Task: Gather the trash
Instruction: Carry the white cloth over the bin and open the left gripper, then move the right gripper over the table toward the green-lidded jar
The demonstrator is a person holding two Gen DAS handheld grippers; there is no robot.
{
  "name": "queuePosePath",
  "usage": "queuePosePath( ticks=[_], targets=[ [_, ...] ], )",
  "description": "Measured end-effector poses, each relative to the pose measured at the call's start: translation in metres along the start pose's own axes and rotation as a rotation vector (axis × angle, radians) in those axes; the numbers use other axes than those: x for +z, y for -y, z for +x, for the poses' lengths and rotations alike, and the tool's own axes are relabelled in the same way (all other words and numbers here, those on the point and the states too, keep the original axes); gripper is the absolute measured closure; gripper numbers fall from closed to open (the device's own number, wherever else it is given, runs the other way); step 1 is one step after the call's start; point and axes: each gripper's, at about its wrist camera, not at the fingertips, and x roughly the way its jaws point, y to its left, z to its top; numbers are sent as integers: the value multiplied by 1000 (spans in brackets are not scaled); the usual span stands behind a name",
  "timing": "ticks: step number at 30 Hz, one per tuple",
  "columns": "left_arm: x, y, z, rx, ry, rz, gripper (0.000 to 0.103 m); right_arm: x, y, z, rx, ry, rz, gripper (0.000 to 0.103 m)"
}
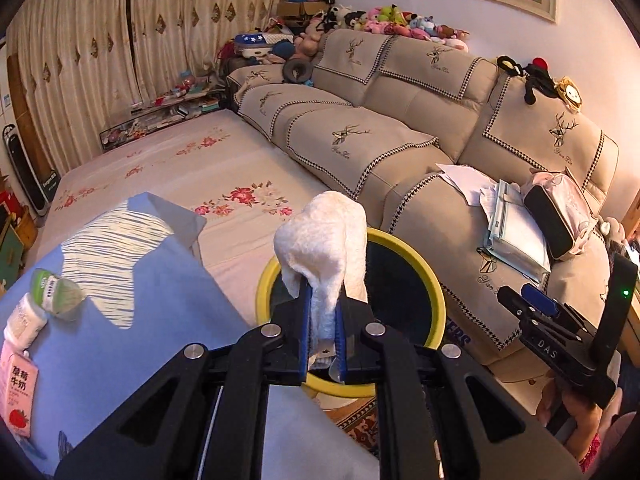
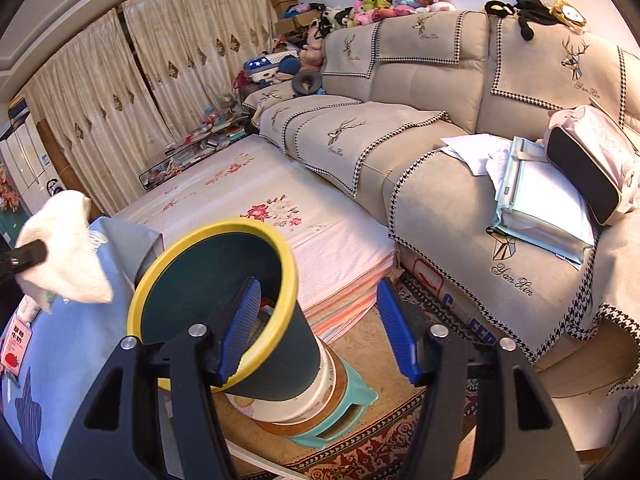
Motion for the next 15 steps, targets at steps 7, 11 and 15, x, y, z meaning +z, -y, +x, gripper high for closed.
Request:
queuePosePath(
  ticks=[7,11,15],
  targets=[
    [9,22,67,4,-66,4,56,-1,12,9,0,-22,18,45],
    [7,23,73,35,-37,-16,28,-2,13,9,3,-26,21,45],
    [1,13,46,30,3,-42,19,-4,10,6,8,-29,18,45]
  ],
)
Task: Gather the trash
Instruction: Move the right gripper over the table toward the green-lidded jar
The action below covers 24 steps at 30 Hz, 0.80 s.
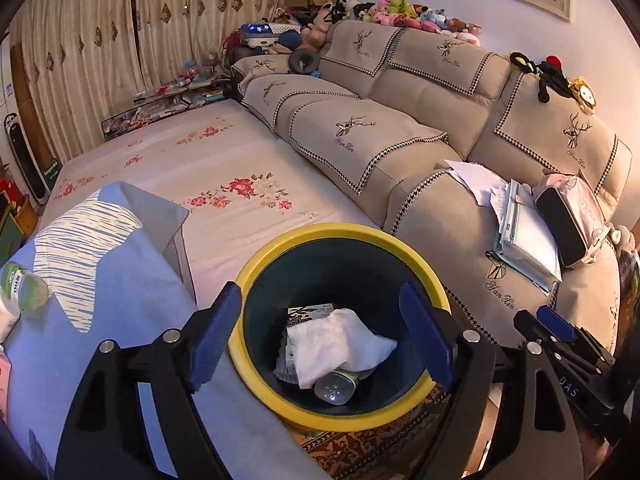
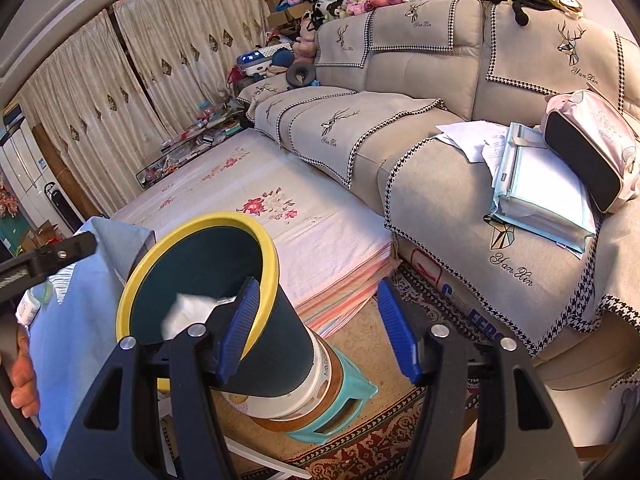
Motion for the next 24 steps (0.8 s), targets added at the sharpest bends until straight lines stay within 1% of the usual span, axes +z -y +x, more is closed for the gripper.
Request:
queuePosePath(
  ticks=[2,6,8,11,12,15,17,18,20,22,24],
  targets=[
    [-7,-12,-25,14,36,-7,13,1,-5,-1,5,0,-6,44],
    [-28,-44,-82,37,110,-49,10,0,-26,-7,30,1,-42,44],
    [-44,-66,-112,68,145,-76,6,0,-40,-10,54,2,-66,41],
    [-75,-108,-156,149,194,-123,5,0,-68,-13,100,-3,-116,41],
    [-86,-124,-171,180,205,-142,5,0,-76,-14,111,-3,-132,41],
    [-120,-170,-208,251,223,-199,5,-1,-112,-15,182,-24,-184,41],
    [-142,-204,-231,310,239,-237,5,-1,-140,-15,224,-36,-225,41],
    [-154,-222,-244,354,255,-258,5,-1,-153,-15,236,-37,-245,41],
    [-173,-254,-262,428,277,-301,5,-1,-188,-15,274,-43,-304,41],
    [-190,-284,-275,468,304,-338,5,-1,-223,-14,322,-54,-353,41],
    [-207,-313,-282,542,330,-368,5,-2,-255,-16,348,-49,-399,41]
  ],
)
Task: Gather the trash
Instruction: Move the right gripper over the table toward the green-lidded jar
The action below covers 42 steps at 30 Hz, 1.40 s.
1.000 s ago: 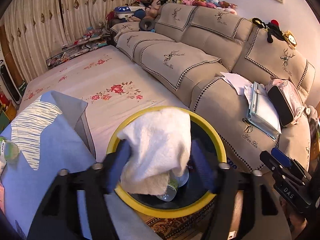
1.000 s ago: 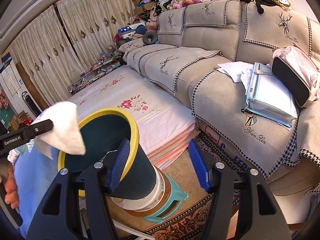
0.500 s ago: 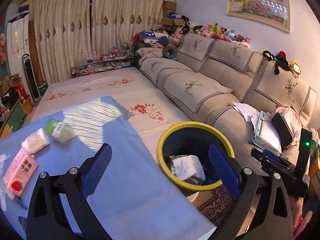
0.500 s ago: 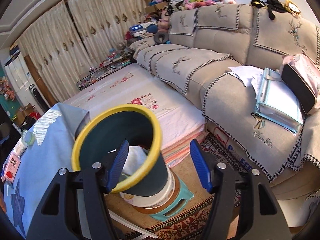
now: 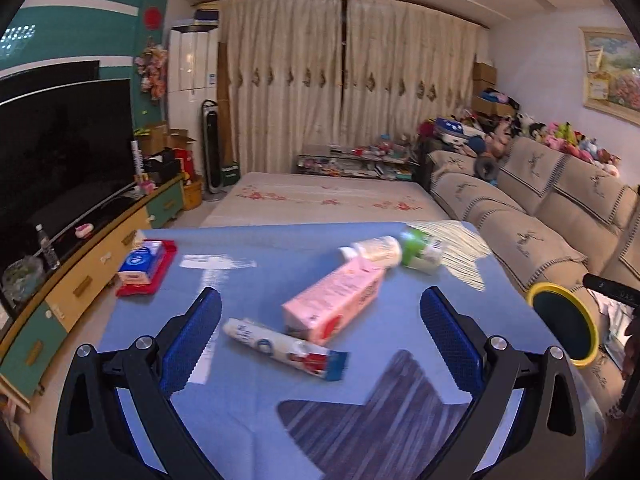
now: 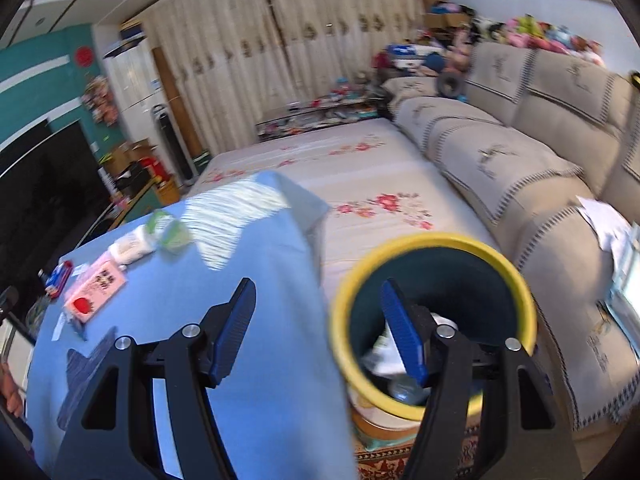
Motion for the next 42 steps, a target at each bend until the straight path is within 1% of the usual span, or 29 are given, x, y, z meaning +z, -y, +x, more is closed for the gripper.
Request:
queuePosePath(
  ticks=[2,4,6,8,10,14,15,17,18,23,27,29,31,33,34,35,37,38,39,42],
  targets=[
    [-7,-27,6,52,17,-28,5,10,-30,10,32,17,-57,41],
    [-13,-46,11,86,25,-64,5,19,-59,27,76,13,-114,40],
    [-18,-59,17,73,10,-109,5,26,-85,47,114,-1,-177,40],
    [-18,-63,22,53,-3,-140,5,30,-107,70,120,-18,-238,40],
    [-21,-62,22,51,-7,-150,5,33,-125,93,154,-45,-282,40],
    [-25,-51,24,47,-23,-127,5,32,-151,127,175,-72,-360,40],
    [-24,-48,27,48,-28,-122,5,29,-153,133,178,-79,-379,39],
    [-26,-45,29,52,-41,-117,5,26,-161,145,164,-90,-423,27],
    [-25,-43,29,52,-45,-119,5,25,-166,150,154,-86,-443,26],
    [-26,-42,31,58,-39,-121,5,29,-183,175,124,-68,-522,24],
    [-28,-39,33,65,-45,-107,5,30,-186,193,127,-94,-548,24],
    [-29,-37,35,63,-51,-99,5,33,-184,200,148,-119,-535,24],
    [-29,-35,36,63,-51,-90,5,39,-182,200,161,-99,-511,24],
    [-29,-33,35,65,-49,-80,5,43,-180,202,181,-105,-485,24],
    [-29,-31,35,68,-46,-73,5,43,-179,204,191,-120,-479,25],
    [-30,-30,35,72,-44,-66,5,43,-180,206,190,-133,-481,30],
    [-30,-28,35,74,-40,-59,5,41,-183,207,192,-145,-493,34],
    [-30,-27,35,73,-39,-57,5,40,-185,208,196,-150,-499,39],
    [-30,-28,34,73,-39,-55,5,40,-186,208,191,-152,-505,41],
    [-29,-27,34,74,-38,-49,5,39,-187,207,201,-155,-488,42]
  ],
)
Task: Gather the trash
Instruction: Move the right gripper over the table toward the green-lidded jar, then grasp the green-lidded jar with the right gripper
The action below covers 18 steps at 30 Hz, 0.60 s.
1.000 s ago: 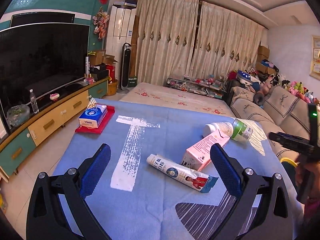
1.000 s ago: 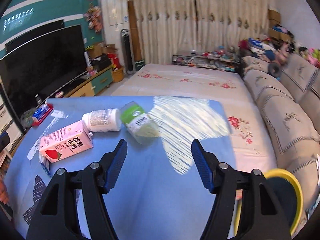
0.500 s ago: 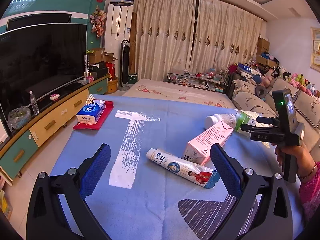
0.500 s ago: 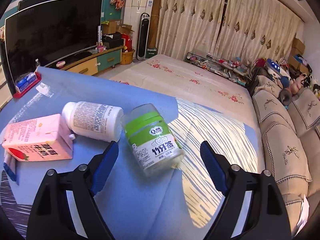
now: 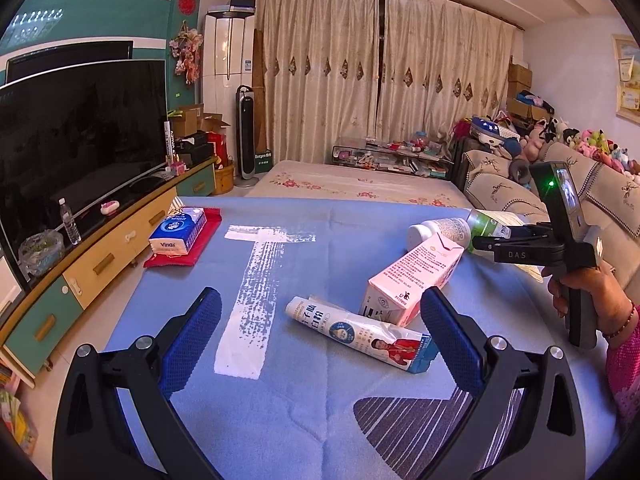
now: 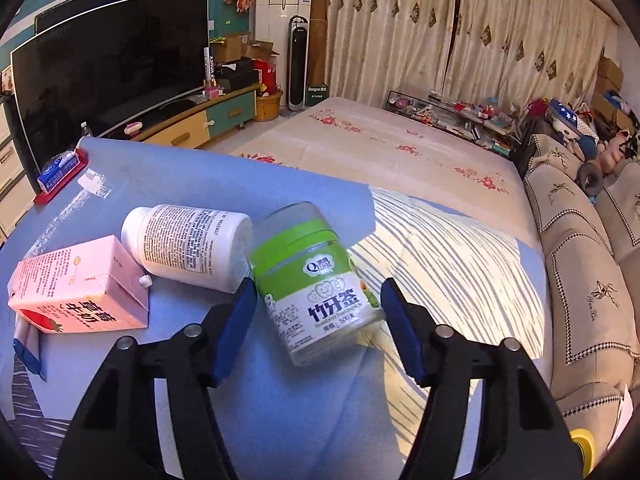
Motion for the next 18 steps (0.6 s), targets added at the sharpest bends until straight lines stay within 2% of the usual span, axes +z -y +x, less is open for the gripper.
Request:
queuePosePath(
  ticks=[5,9,12,18],
  targets=[
    [2,0,-4,-8,8,-9,5,-10,-1,-6,5,-7,39,44],
    [3,-6,-6,-26,14,-30,5,-19,3,-17,16,-47,106,44],
    [3,-6,-6,-27,12,-34,5,-32,7,-34,22,-79,163,45],
    [3,-7,-6,-43,9,-47,5,-60,2,-87,10,-43,209,46]
  ],
)
